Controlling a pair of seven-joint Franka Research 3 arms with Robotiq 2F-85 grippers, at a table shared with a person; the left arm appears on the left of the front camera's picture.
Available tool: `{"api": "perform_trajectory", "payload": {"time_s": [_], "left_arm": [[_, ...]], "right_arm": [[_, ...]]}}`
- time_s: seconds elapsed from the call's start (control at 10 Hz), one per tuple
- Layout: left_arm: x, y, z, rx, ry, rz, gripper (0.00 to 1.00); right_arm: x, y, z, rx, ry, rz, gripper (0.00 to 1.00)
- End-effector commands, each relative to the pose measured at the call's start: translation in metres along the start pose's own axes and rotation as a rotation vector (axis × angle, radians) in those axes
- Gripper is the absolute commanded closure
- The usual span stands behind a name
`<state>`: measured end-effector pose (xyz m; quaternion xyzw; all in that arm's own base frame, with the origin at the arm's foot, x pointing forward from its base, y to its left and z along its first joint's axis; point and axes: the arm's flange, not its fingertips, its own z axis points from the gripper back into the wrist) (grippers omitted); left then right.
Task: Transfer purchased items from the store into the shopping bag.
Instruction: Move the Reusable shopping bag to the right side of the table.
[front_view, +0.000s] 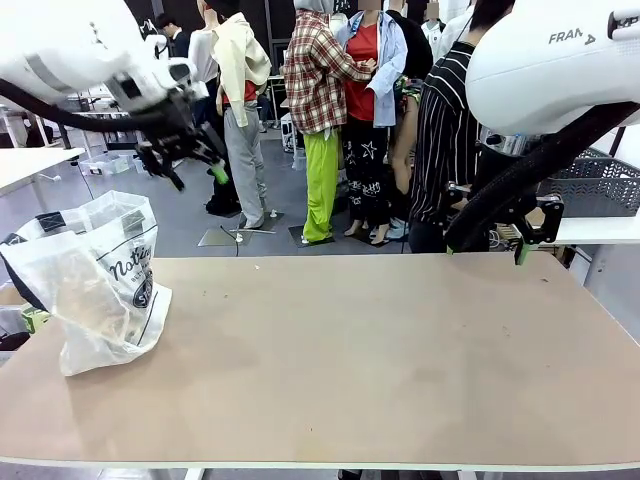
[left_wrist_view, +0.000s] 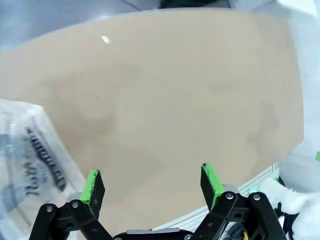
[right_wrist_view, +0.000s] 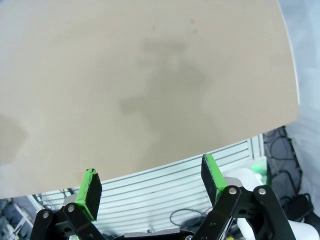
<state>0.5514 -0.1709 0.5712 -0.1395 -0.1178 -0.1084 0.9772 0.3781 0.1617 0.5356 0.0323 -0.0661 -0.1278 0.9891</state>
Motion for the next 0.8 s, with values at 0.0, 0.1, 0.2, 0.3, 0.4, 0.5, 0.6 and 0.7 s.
{"api": "perform_trajectory", "payload": {"time_s": [0.0,0.1,0.2,0.3,0.4,0.5,0.6,0.7], "left_arm": [[-0.003,-0.009,-0.03,-0.05,0.046,-0.097,0.0],[0.0,-0.02,-0.045,-0.043,0.066,-0.116,0.0],[0.001,-0.027,-0.054,-0.058,0.095,-0.14,0.0],[0.001,-0.031,-0.064,-0.079,0.118,-0.154,0.0],[0.001,-0.033,-0.073,-0.095,0.132,-0.15,0.0],[0.001,-0.03,-0.08,-0.05,0.157,-0.129,0.0],[-0.006,-0.036,-0.077,-0.05,0.121,-0.136,0.0],[-0.006,-0.036,-0.077,-0.05,0.121,-0.136,0.0]], "right_arm": [[0.001,-0.002,-0.001,-0.006,0.002,0.012,0.0],[0.001,-0.002,-0.001,-0.006,0.002,0.012,0.0],[0.001,-0.002,-0.001,-0.006,0.002,0.012,0.0],[0.001,-0.002,-0.001,-0.006,0.002,0.012,0.0],[0.001,-0.002,-0.001,-0.006,0.002,0.012,0.0],[0.001,-0.002,-0.001,-0.006,0.002,0.012,0.0],[0.001,-0.002,-0.001,-0.006,0.002,0.012,0.0],[0.001,-0.002,-0.001,-0.006,0.002,0.012,0.0]]}}
